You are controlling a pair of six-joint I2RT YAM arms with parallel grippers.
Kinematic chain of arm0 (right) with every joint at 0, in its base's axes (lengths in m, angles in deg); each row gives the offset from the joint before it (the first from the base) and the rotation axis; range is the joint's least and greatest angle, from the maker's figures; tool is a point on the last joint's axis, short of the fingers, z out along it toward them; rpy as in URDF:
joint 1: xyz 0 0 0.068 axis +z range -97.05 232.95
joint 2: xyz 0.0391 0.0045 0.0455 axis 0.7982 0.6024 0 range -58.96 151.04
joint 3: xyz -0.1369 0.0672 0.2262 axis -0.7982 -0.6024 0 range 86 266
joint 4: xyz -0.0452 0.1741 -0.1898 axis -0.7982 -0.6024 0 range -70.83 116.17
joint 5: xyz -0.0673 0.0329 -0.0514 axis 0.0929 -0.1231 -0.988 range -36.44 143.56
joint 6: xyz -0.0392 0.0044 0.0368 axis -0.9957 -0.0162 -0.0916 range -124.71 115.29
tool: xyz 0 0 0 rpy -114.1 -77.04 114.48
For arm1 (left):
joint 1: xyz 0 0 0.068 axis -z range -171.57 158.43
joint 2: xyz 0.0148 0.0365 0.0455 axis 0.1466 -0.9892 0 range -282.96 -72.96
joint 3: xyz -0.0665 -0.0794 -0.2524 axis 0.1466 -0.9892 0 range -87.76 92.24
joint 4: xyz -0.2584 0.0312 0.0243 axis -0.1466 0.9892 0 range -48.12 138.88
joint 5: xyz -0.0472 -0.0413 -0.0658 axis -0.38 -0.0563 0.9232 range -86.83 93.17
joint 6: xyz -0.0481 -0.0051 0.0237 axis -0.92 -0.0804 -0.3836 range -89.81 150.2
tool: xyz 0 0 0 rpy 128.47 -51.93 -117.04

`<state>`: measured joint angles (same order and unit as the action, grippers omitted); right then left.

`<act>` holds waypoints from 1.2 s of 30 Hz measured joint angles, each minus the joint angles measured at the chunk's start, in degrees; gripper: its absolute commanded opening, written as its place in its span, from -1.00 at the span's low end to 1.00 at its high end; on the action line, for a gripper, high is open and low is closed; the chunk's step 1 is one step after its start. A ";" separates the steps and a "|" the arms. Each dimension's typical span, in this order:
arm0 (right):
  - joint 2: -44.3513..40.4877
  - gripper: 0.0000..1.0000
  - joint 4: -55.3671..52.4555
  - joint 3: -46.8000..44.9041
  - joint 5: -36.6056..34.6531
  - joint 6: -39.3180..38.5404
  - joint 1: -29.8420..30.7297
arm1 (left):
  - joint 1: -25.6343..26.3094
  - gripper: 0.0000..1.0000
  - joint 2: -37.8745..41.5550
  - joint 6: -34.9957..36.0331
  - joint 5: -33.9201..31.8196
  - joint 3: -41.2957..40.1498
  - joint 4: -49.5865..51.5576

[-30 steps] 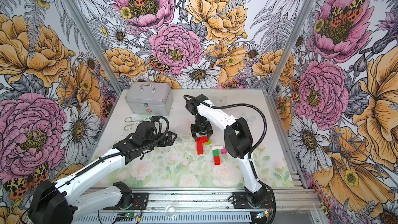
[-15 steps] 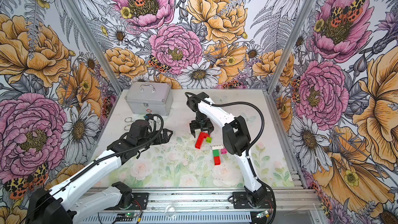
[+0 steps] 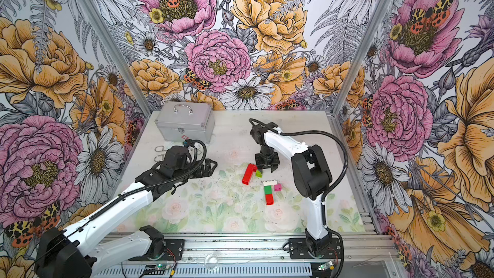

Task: Assemble the letter r with lego
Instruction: Adjust the lego brick at the center of the board.

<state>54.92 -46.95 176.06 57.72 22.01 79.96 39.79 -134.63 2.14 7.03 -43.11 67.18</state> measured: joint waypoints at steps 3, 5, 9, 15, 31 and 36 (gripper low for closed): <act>-0.50 -0.08 3.15 -2.64 0.02 0.37 -0.44 | 1.01 0.98 -0.85 -0.02 -0.50 1.31 0.28; -0.50 -0.08 4.96 -3.82 0.02 0.44 -0.42 | 1.57 0.98 -1.40 -0.02 -1.03 1.81 0.46; -0.50 -0.08 7.65 -4.81 0.15 0.63 -0.48 | 2.38 0.98 -2.21 -0.02 -2.05 2.19 0.92; 0.31 -0.07 9.73 -4.59 0.35 0.66 -0.72 | 2.56 0.98 -2.97 -0.02 -2.80 2.47 1.79; 3.17 -0.05 10.51 -0.70 1.77 0.66 -0.83 | 2.56 0.98 -3.19 -0.02 -3.21 2.80 2.43; 4.42 -0.04 10.67 0.09 1.99 0.63 -0.83 | 2.49 0.98 -3.19 -0.02 -3.21 2.80 2.43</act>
<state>59.34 -36.29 176.15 59.71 22.64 79.13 42.28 -137.82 2.12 3.82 -40.32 69.61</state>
